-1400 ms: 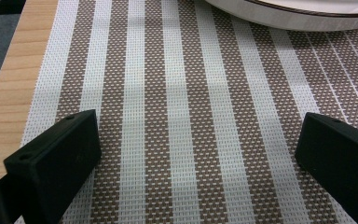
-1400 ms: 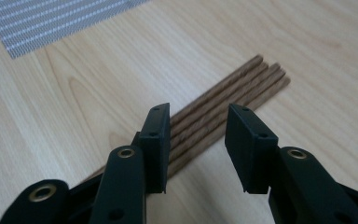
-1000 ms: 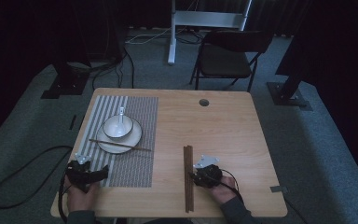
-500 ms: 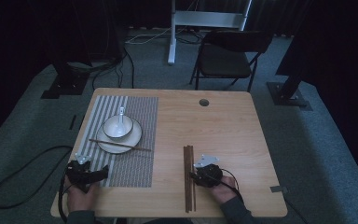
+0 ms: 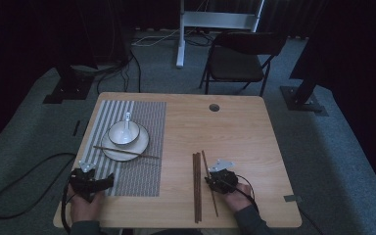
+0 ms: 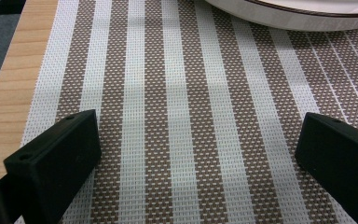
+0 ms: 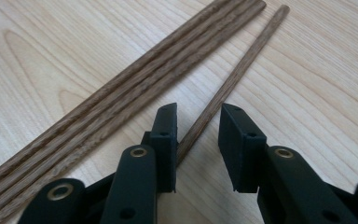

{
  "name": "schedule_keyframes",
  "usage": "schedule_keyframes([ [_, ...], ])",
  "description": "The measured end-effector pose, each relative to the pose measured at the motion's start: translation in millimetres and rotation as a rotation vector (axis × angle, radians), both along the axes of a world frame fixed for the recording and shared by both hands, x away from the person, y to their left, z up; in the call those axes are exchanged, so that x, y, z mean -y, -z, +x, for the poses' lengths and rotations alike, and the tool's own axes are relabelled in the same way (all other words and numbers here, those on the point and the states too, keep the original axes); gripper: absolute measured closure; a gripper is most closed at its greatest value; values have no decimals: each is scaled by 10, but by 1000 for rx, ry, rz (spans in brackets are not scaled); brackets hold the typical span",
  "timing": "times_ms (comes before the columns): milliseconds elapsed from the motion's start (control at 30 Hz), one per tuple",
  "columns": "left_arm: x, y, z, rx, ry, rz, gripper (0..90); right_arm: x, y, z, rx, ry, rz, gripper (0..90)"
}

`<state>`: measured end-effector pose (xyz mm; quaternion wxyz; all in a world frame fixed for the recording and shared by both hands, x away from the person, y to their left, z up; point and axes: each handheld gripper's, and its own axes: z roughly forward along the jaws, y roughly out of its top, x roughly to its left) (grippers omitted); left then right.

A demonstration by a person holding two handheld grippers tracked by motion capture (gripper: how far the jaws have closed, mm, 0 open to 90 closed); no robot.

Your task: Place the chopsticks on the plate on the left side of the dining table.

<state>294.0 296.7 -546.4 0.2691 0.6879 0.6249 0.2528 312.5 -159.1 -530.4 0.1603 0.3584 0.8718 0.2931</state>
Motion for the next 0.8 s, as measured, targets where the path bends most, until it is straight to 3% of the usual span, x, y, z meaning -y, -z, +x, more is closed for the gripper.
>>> schedule_keyframes([
  [433, 0, 0, 0, 0, 0, 0, 2, 120, -28, 71, -63, 97, 12, 790],
  [800, 0, 0, 0, 0, -1, 0, 2, 159, -21, 97, -54, 152, 19, 836],
])
